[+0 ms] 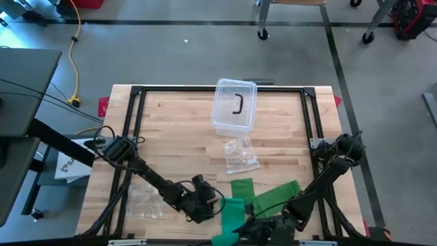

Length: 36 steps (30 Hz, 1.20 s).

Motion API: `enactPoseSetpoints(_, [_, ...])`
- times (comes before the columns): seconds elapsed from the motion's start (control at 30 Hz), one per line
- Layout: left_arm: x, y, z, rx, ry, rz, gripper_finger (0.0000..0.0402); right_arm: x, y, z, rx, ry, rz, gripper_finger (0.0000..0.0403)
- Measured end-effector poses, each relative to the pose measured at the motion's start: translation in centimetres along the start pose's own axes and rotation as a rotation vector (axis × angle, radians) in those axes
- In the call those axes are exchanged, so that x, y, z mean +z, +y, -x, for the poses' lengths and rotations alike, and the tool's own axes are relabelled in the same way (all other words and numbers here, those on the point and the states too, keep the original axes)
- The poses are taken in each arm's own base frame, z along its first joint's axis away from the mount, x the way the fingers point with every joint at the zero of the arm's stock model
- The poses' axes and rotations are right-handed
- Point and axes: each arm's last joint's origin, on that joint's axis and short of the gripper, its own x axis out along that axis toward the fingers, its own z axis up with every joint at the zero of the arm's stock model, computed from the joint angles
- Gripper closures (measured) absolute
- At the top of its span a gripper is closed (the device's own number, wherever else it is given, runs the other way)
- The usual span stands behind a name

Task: Roll bandage
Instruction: Roll the blue bandage

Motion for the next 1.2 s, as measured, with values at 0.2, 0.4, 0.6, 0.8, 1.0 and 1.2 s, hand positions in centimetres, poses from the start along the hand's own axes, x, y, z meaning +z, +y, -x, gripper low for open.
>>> enactPoseSetpoints(0.2, [0.5, 0.2, -1.4, -0.134, -0.059, -0.103, 0.0171, -0.1, -0.3, -0.2, -0.006, 0.009, 0.014, 0.0399])
enactPoseSetpoints(0.4, [0.2, 0.3, -3.6, -0.194, -0.084, -0.123, 0.0172, -0.1, -0.1, 0.0, 0.001, 0.012, 0.018, 0.0399])
enactPoseSetpoints(0.6, [0.1, 0.5, -4.6, -0.187, -0.101, -0.079, 0.0224, -0.2, 0.0, 0.1, 0.001, 0.021, 0.01, 0.0399])
enactPoseSetpoints(0.8, [1.1, 1.6, -3.9, -0.107, -0.085, -0.122, 0.038, -0.1, -0.9, 0.7, -0.027, 0.08, -0.006, 0.0399])
enactPoseSetpoints(1.0, [4.2, 3.6, -1.4, 0.049, -0.139, -0.098, 0.0398, 0.4, -1.4, 1.3, -0.028, 0.082, -0.046, 0.0399])
enactPoseSetpoints(1.2, [7.8, 5.1, 2.4, 0.083, -0.226, -0.063, 0.04, 0.2, -1.3, 1.3, 0.025, 0.109, -0.078, 0.0399])
